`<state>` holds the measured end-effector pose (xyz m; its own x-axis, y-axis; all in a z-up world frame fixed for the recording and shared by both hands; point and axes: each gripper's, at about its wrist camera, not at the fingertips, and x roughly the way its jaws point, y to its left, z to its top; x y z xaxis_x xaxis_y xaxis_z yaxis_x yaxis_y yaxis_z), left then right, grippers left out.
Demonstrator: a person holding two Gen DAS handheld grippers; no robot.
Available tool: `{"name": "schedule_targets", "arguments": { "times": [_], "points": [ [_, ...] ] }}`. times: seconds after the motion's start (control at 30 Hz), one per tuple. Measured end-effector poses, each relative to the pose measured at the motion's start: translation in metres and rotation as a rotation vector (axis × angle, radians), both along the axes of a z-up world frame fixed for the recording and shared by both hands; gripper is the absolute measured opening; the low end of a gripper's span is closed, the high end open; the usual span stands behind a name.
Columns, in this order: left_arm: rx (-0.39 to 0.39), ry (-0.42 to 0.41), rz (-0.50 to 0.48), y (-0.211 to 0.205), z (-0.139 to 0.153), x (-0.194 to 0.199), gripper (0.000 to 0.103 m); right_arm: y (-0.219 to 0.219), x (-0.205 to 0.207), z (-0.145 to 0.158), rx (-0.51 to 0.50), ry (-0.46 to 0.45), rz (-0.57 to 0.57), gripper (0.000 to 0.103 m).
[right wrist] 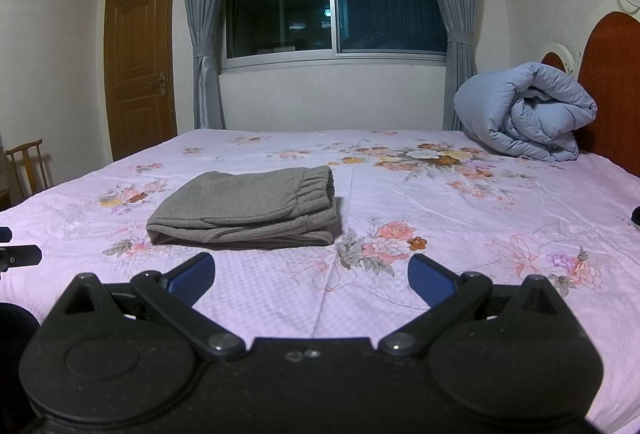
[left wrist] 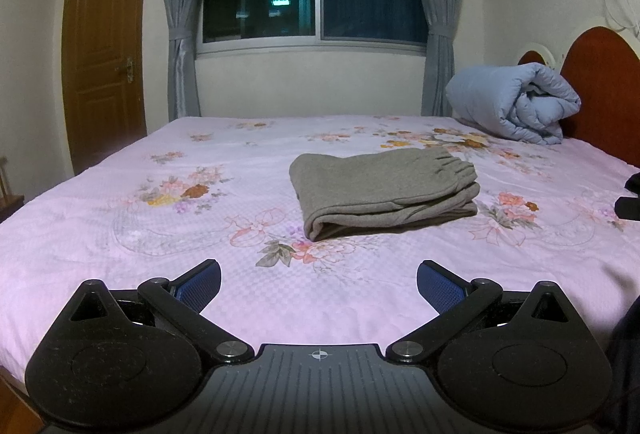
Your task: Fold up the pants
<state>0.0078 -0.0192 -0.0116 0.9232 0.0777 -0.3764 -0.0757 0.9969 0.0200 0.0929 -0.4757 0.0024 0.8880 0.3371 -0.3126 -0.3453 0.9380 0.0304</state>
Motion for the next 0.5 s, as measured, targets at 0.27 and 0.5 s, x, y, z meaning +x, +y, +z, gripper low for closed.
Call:
{"name": "schedule_targets", "arguments": {
  "times": [0.27, 0.5],
  "points": [
    [0.004, -0.015, -0.016, 0.0028, 0.0014, 0.001, 0.103, -0.0002, 0.0, 0.0001, 0.0, 0.0, 0.0, 0.097],
    [0.01, -0.018, -0.038, 0.0023, 0.0018, 0.0, 0.103, -0.0004, 0.0001, 0.0003, 0.0, 0.001, 0.001, 0.097]
  ]
}}
